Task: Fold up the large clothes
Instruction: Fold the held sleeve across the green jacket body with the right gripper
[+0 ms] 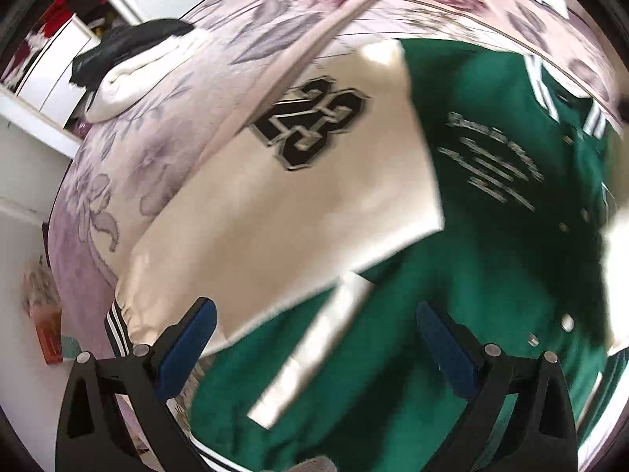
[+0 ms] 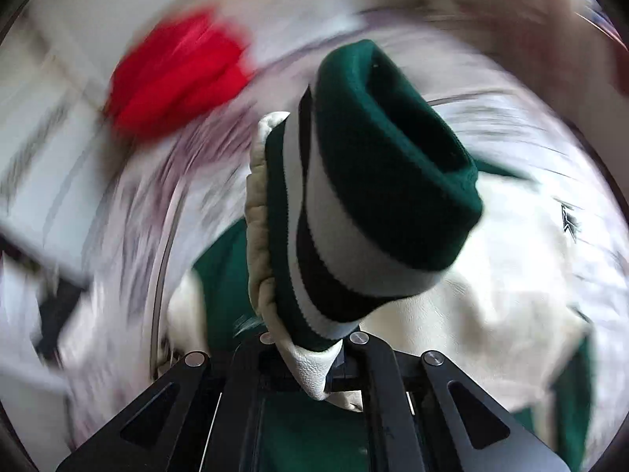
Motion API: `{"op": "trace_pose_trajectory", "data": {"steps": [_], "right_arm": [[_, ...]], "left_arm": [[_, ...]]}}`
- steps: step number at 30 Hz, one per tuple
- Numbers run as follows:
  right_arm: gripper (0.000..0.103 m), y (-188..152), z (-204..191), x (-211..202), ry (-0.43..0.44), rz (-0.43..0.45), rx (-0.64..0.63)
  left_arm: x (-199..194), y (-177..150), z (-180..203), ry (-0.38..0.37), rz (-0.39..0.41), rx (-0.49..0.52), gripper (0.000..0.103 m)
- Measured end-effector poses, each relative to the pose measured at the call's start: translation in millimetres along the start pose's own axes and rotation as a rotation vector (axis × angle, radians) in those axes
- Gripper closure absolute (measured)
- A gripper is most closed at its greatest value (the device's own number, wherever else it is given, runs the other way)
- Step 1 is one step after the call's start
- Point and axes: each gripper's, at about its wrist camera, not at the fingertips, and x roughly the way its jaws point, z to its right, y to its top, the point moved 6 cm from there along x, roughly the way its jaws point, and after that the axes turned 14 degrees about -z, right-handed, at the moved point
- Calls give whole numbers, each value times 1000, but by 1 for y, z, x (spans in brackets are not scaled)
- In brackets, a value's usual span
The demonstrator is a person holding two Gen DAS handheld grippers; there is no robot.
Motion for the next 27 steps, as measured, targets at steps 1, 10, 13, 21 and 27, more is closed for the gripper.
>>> {"op": "trace_pose_trajectory", "data": {"steps": [1, 10, 13, 21, 27], "right_arm": [[97, -4, -27, 27, -9, -57, -69], [59, -70, -47, 89, 196, -440, -104], [50, -82, 21, 48, 192, -386, 20], [50, -85, 169, 52, 95, -355, 324], [50, -81, 34, 108, 290, -441, 68]], "left_arm": [[4, 1, -5, 1, -1, -9, 0], [16, 6, -35, -44, -48, -17, 0], [14, -4, -41, -78, -80, -11, 0], [36, -37, -86, -117, -226, -124, 0], [56, -55, -134, -107, -287, -262, 0]]}}
